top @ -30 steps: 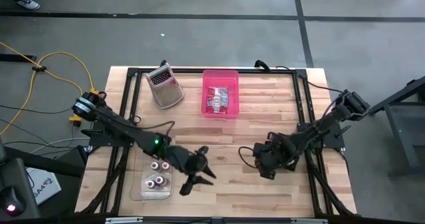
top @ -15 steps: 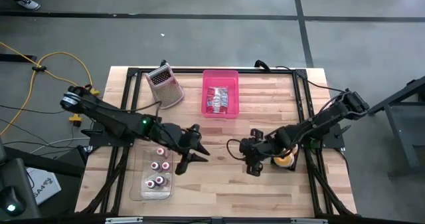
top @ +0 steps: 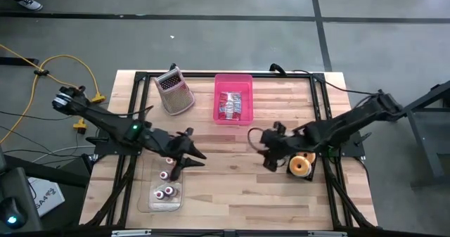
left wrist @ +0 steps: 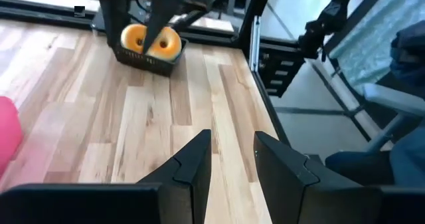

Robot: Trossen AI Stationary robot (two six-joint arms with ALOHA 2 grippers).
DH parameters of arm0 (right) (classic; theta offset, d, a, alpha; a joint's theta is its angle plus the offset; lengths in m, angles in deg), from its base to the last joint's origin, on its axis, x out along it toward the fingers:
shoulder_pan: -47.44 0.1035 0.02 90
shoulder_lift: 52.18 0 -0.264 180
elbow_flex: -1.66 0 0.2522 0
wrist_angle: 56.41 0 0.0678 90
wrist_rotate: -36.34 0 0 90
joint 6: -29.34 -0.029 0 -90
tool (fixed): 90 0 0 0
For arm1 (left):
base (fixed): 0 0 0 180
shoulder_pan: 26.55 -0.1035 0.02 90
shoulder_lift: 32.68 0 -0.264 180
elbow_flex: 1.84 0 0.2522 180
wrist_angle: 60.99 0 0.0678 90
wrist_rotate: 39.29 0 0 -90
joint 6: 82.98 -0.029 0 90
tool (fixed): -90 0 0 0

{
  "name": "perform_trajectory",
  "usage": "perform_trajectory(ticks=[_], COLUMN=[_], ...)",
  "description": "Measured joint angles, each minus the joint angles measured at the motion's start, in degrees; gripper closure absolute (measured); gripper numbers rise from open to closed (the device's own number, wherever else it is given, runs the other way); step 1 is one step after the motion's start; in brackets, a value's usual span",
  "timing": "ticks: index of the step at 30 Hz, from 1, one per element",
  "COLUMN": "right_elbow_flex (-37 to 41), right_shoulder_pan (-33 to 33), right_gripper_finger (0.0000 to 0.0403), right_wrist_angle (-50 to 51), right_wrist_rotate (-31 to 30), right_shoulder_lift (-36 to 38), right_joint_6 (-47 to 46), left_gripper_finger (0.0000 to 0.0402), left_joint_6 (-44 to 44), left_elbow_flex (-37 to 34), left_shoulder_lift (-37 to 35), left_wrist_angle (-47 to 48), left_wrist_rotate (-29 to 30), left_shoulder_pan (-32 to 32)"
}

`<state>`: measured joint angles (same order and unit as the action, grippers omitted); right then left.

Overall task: Pick & Place Food Item
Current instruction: Return to Home Position

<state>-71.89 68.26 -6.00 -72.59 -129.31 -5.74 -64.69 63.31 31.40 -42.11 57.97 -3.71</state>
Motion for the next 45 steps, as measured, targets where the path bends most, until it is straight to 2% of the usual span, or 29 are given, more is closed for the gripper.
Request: perform_trajectory(ticks=[7, 15, 25, 32, 37, 45], right_elbow_flex=[8.83, 21.46, 33.92, 42.05, 47.78, 51.53], right_shoulder_pan=[0.04, -0.1, -3.48, -6.97, -9.02, -12.17], right_gripper_finger=[0.0214, 0.0214, 0.0214, 0.0214, 0.0214, 0.0214], right_wrist_angle=[-8.19, -23.0, -33.23, -40.52, -46.75, -46.7], right_wrist_rotate=[-3.3, -3.7, -5.99, -4.69, -1.68, -1.84], right_shoulder_lift=[12.39, 23.49, 37.33, 46.5, 50.5, 54.73], right_joint_6=[-0.45, 4.27, 10.31, 12.89, 14.35, 14.19], left_gripper_finger=[0.0293, 0.0293, 0.0293, 0.0293, 0.0293, 0.0293], left_joint_6=[0.17, -0.17, 0.0, 0.48, 0.58, 0.61], left_elbow_flex=[-8.49, -13.32, -15.5, -15.73, -15.73, -15.73], left_shoulder_lift=[-8.49, -13.46, -13.36, -13.36, -13.36, -13.36], left_wrist_angle=[-2.76, -6.0, -6.68, -7.86, -8.09, -8.23], left_wrist_rotate=[6.4, 6.87, 6.89, 6.92, 6.92, 6.92], left_shoulder_pan=[1.76, 1.69, 1.71, 1.71, 1.71, 1.71])
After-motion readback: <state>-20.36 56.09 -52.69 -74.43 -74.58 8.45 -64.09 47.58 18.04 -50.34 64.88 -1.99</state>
